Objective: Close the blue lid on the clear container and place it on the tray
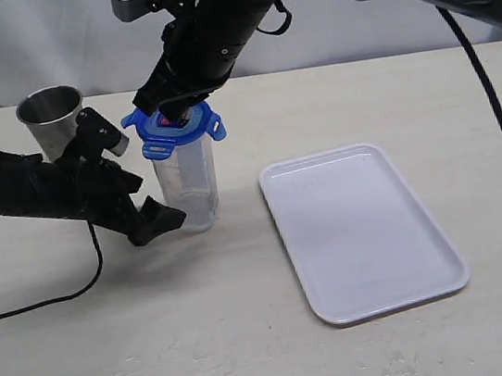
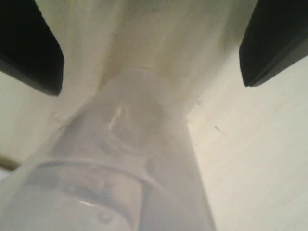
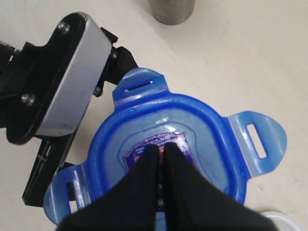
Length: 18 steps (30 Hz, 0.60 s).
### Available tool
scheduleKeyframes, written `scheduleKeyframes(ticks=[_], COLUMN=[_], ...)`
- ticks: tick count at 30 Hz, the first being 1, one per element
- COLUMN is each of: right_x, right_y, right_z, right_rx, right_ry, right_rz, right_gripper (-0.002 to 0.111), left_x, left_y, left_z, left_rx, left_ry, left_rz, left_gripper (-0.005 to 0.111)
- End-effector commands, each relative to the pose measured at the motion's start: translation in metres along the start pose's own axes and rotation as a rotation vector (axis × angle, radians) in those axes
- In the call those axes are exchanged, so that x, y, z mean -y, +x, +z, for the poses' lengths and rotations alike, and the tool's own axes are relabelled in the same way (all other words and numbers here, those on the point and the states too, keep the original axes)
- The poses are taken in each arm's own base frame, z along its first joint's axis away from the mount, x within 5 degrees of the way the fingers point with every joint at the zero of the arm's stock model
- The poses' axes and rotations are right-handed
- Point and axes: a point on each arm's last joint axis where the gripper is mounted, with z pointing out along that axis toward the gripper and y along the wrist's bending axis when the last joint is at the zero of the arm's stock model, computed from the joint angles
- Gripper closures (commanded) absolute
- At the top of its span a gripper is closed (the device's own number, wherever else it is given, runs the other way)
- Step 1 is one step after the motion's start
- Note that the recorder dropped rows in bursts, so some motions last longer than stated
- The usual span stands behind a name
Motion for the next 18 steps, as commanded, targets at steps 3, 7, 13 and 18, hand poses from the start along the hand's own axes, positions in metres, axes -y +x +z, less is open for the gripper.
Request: scheduleKeyframes(ticks=[3,7,13,18], right_x=[0.002,0.002,0.002,0.002], right_y=[0.009,0.009,0.009,0.009], right_z=[0.012,0.012,0.012,0.012], right_rx=[-0.078,-0.075,-0.077,-0.075], right_ry=[-0.003,-0.001,-0.002,-0.002], right_rz=[-0.010,-0.010,-0.022,-0.040], right_gripper=[0.104,0.104,0.104,0.104], left_x=[-0.003,-0.020,-0.045,-0.059], left_y=[0.002,0.011,0.029,0.033], left_z=[-0.003,-0.032,-0.043,-0.010], left_rx=[-0.017,0.127,0.195,0.216], left_ry=[0.017,0.194,0.355,0.475], left_rz=[0.083,0.031,0.031,0.060], left_gripper=[0.015,0.015,0.015,0.015])
